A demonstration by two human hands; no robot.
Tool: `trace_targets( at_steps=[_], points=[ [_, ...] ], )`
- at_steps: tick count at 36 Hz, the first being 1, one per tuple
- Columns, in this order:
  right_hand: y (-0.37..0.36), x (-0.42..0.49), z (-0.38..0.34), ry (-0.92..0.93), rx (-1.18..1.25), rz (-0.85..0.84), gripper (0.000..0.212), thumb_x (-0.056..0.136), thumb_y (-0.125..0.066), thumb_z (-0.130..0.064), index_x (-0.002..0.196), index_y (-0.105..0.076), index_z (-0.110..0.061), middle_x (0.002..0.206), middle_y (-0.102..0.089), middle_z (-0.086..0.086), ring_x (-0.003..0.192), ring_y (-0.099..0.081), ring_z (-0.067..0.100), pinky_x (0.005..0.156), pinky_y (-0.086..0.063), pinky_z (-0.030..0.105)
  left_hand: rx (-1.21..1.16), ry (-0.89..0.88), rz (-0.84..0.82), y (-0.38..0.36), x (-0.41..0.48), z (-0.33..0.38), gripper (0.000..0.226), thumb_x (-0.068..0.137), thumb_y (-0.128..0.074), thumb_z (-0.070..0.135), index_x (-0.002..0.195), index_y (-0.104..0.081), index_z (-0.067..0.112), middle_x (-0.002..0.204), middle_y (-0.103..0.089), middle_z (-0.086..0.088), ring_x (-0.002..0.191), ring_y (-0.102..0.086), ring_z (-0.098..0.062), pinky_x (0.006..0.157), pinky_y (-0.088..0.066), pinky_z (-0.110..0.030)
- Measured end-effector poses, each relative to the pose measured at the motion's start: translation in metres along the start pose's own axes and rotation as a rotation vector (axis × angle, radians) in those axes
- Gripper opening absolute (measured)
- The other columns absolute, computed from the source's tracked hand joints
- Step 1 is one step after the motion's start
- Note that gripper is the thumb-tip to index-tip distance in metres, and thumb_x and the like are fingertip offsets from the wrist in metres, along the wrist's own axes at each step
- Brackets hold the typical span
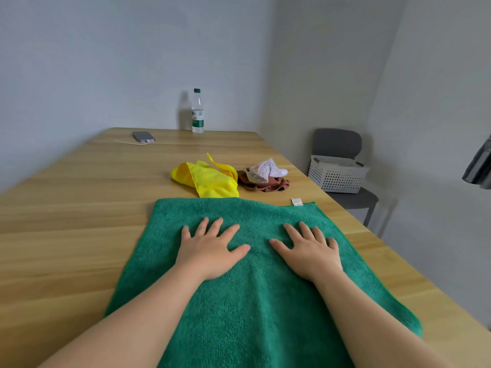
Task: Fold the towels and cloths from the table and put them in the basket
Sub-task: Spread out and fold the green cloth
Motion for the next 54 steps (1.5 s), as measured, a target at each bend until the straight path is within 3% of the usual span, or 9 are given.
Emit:
trace_targets(
  at_steps=[20,26,30,34,36,39,41,49,54],
  points=[
    [0.0,-0.072,0.019,-0.135,0.036,-0.018,0.077,0.089,-0.017,-0.071,0.151,-0.007,-0.028,0.159,0.0,0.005,0.146,0.003,0.023,0.117,-0.004,0.046,0.011,-0.037,-0.044,-0.008,-0.077,0.001,0.07,0.085,-0.013,0.074,0.146,0.002,0.045,0.158,0.011,0.007,0.145,0.012,-0.019,0.115,0.005,-0.049],
    [0.017,-0.1,0.041,-0.135,0.111,0.013,0.056,0.096,-0.031,-0.052,0.145,-0.027,-0.025,0.151,-0.03,0.002,0.14,-0.024,0.025,0.112,-0.02,0.043,0.019,0.0,-0.052,-0.005,-0.075,0.002,0.07,0.085,-0.012,0.075,0.147,0.002,0.044,0.158,0.01,0.006,0.145,0.011,-0.021,0.115,0.003,-0.053],
    [0.026,-0.125,0.067,-0.233,0.073,0.093,0.046,0.096,-0.035,-0.043,0.137,-0.038,-0.023,0.141,-0.041,0.003,0.131,-0.035,0.026,0.104,-0.029,0.038,0.092,0.028,0.043,0.006,-0.082,0.006,0.07,0.087,-0.015,0.073,0.147,0.005,0.043,0.158,0.012,0.003,0.144,0.014,-0.026,0.113,0.003,-0.057],
    [0.033,-0.14,0.091,-0.298,-0.007,0.114,0.044,0.094,-0.039,-0.044,0.128,-0.044,-0.017,0.132,-0.048,0.007,0.124,-0.041,0.028,0.095,-0.037,0.036,0.145,-0.122,0.256,0.027,-0.101,0.041,0.06,0.096,-0.031,0.051,0.148,-0.004,0.038,0.158,0.0,0.002,0.145,-0.003,-0.025,0.116,-0.008,-0.052],
    [0.034,-0.14,0.103,-0.322,0.018,0.097,0.041,0.093,-0.041,-0.046,0.12,-0.048,-0.015,0.123,-0.051,0.008,0.112,-0.05,0.027,0.082,-0.043,0.033,0.03,-0.176,0.141,0.017,-0.107,0.055,0.056,0.095,-0.032,0.053,0.146,-0.012,0.04,0.158,-0.008,0.006,0.145,-0.008,-0.02,0.116,-0.007,-0.052],
    [0.031,-0.137,0.113,-0.325,0.139,0.044,0.033,0.092,-0.046,-0.045,0.095,-0.05,-0.012,0.093,-0.056,0.003,0.078,-0.056,0.02,0.055,-0.038,0.025,-0.024,-0.168,-0.136,-0.014,-0.112,0.062,0.06,0.092,-0.024,0.065,0.146,-0.008,0.045,0.158,0.004,0.009,0.146,0.006,-0.02,0.114,0.003,-0.054],
    [0.03,-0.135,0.116,-0.327,0.225,0.04,0.032,0.09,-0.051,-0.041,0.078,-0.046,-0.012,0.074,-0.052,0.0,0.062,-0.049,0.016,0.049,-0.033,0.024,0.021,-0.162,-0.125,-0.02,-0.11,0.061,0.062,0.09,-0.017,0.069,0.146,-0.001,0.046,0.157,0.011,0.009,0.145,0.012,-0.02,0.114,0.006,-0.053],
    [0.029,-0.128,0.114,-0.314,0.521,0.049,0.034,0.084,-0.061,-0.038,0.07,-0.046,-0.011,0.068,-0.048,0.002,0.06,-0.045,0.017,0.055,-0.034,0.026,0.033,-0.122,-0.062,-0.018,-0.098,0.064,0.063,0.089,-0.012,0.07,0.145,0.002,0.047,0.157,0.011,0.009,0.145,0.011,-0.02,0.114,0.005,-0.054],
    [0.036,-0.128,0.117,-0.274,0.728,0.065,0.034,0.088,-0.06,-0.037,0.094,-0.06,-0.004,0.097,-0.059,0.01,0.087,-0.057,0.025,0.073,-0.044,0.032,-0.011,-0.061,-0.03,-0.015,-0.091,0.066,0.063,0.089,-0.013,0.069,0.146,-0.001,0.046,0.158,0.008,0.009,0.145,0.009,-0.021,0.114,0.004,-0.054]
  ],
)
Point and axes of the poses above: each hand's wrist, its own x-axis towards the middle knuckle, its own y-axis out of the back of the hand, z = x × y, the point moved 8 cm from there along x, towards the middle knuckle
